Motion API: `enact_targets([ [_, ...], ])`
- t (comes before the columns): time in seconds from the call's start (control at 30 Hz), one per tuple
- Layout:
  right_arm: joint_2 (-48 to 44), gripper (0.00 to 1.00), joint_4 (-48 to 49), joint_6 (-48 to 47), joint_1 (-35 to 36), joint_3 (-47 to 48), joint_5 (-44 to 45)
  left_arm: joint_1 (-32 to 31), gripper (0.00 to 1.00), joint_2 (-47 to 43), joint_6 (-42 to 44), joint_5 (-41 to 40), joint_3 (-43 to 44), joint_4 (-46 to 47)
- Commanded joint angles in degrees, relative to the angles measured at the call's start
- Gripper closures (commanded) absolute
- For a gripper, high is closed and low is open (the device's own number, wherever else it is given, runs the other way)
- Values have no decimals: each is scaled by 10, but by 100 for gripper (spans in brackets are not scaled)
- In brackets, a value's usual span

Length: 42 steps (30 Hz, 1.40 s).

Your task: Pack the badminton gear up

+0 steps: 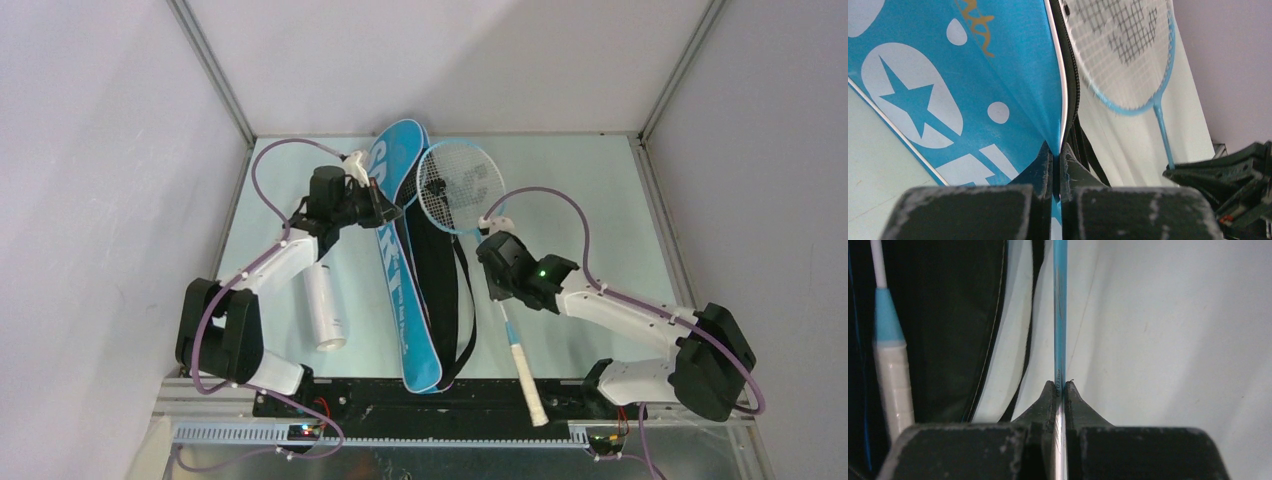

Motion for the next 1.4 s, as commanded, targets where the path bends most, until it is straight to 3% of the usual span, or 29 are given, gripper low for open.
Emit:
enact_targets([
  [0.0,12,100,14,22,37,-7,7,7,100,8,-1,-6,48,28],
  [0.6,106,100,69,-21,132,46,-8,-6,100,19,18,-17,61,-10],
  [0.9,162,100,124,-6,107,118,-42,-38,100,30,28,4,65,-27],
  [1.37,188,100,294,-1,35,125,-118,-65,100,3,-13,103,23,27],
])
